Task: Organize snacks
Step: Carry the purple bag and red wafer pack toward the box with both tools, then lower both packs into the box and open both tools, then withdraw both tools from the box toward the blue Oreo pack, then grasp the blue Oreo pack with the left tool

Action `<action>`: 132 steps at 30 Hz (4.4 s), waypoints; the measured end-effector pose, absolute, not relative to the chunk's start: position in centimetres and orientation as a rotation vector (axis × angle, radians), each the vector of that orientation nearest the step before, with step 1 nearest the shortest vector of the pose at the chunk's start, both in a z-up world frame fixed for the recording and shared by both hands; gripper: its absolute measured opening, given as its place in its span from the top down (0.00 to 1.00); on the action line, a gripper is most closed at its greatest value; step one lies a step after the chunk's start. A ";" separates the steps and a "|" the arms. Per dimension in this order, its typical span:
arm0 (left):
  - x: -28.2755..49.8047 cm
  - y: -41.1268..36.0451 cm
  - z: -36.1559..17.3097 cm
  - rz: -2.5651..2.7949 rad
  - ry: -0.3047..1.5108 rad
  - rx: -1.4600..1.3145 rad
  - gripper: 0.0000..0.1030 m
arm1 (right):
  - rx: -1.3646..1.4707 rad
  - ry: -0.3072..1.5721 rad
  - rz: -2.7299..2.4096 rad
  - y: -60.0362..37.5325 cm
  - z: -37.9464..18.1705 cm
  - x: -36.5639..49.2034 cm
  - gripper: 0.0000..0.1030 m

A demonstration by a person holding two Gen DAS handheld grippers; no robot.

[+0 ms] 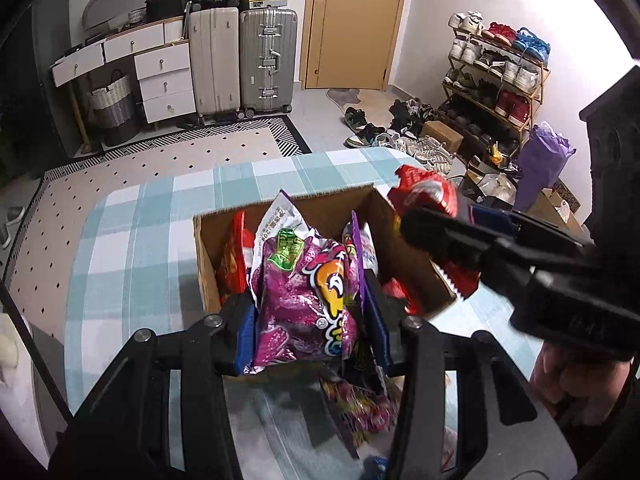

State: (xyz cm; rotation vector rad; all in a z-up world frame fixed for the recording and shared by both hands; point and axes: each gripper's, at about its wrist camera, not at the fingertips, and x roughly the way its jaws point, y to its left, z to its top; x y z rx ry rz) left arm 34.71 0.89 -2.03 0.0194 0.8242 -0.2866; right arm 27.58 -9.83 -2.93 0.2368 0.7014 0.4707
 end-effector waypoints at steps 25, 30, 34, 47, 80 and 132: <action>40.3 2.2 -4.3 -0.219 0.831 0.042 0.34 | 0.216 0.687 0.415 -10.6 -5.1 31.8 0.29; 39.1 2.8 -4.0 -0.165 0.807 0.049 0.34 | 0.208 0.685 0.417 -10.8 -4.8 31.4 0.29; 38.1 3.0 -3.3 -0.162 0.792 0.037 0.34 | 0.195 0.676 0.416 -10.8 -4.1 30.5 0.29; 32.3 2.8 0.0 -0.153 0.742 0.039 0.20 | 0.209 0.654 0.409 -11.5 -2.4 26.1 0.29; 13.6 2.9 -4.9 -0.120 0.806 -0.005 0.01 | 0.193 0.614 0.376 -14.2 -5.5 9.6 0.05; 15.1 -2.4 -18.3 -0.349 1.011 0.075 0.60 | 0.261 0.774 0.307 -15.9 -15.6 3.5 0.05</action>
